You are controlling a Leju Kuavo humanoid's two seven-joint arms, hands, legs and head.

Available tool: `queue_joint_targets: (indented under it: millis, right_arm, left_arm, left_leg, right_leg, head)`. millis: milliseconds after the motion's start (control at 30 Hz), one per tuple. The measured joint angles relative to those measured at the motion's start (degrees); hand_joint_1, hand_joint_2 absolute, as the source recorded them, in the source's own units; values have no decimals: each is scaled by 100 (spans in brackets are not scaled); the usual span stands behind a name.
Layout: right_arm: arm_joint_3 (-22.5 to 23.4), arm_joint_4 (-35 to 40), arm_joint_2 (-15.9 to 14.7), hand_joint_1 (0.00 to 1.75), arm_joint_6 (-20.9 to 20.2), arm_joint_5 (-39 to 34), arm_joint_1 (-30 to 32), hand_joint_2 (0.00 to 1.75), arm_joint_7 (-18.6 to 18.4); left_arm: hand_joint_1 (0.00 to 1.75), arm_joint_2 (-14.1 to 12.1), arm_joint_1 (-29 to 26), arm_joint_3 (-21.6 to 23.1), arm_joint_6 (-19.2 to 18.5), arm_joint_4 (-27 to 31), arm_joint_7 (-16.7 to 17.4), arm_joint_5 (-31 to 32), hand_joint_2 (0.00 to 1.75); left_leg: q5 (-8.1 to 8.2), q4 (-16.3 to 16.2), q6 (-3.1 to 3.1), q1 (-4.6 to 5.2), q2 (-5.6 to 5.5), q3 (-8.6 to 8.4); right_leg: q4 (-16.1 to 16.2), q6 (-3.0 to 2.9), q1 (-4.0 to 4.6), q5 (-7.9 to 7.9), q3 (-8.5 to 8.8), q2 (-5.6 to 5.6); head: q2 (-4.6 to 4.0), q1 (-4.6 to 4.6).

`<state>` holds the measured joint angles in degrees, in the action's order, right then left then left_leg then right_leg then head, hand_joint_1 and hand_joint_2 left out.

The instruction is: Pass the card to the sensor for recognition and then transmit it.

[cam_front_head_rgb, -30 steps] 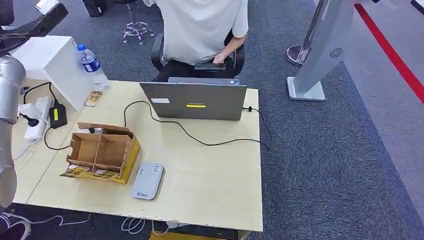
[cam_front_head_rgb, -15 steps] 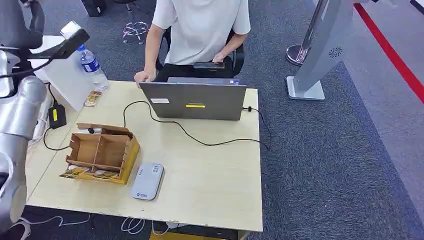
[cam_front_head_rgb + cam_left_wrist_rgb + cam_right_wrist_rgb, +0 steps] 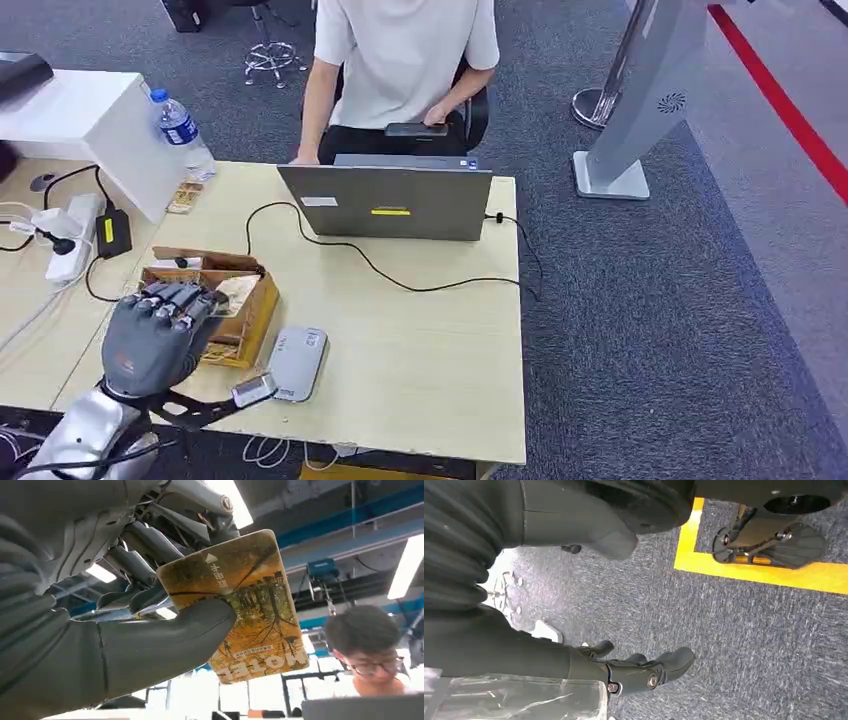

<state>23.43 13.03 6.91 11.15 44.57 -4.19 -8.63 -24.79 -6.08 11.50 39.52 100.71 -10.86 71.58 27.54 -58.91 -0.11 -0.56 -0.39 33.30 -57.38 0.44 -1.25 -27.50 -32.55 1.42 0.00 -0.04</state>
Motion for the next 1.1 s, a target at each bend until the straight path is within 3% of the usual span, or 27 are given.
queue_joint_targets:
  millis: [100,233,367,567,833,1100]
  right_arm:
    - [87,0,2,0,2,-4,-1,175,35]
    - [162,0,2,0,17,2,5,175,50]
    - [218,-2,2,0,17,39,24,175,70]
    - [232,-2,2,0,-33,144,24,175,24]
    - [232,0,20,0,-98,265,-42,175,-79]
    - [240,0,59,0,-96,321,-73,175,-96]
  left_arm:
    - [175,35,-221,131,-194,75,137,50,175]
    - [175,35,-315,326,-906,51,514,225,175]
    - [175,35,-301,485,-1318,-89,708,370,175]
    - [175,68,78,809,-1782,-676,824,426,175]
    - [175,389,870,1393,-2103,-1596,826,518,175]
    - [175,516,1280,1923,-2597,-2299,1143,531,175]
  left_leg:
    - [-4,0,-3,-1,-11,-1]
    - [-11,0,-2,-4,-18,-1]
    - [-11,0,-3,-5,-24,-2]
    - [-11,-1,-3,-4,-27,0]
    - [-12,-3,-2,-4,-31,-1]
    - [-13,-3,-3,-4,-30,-3]
  right_leg:
    - [0,0,1,1,4,-10]
    - [-1,-1,3,3,7,-16]
    - [-1,0,6,5,8,-19]
    - [-1,1,6,5,9,-23]
    - [-1,5,6,12,13,-27]
    - [-1,2,7,13,12,-25]
  head:
    - [0,0]
    - [0,0]
    - [0,2]
    - [0,0]
    - [0,0]
    - [0,0]
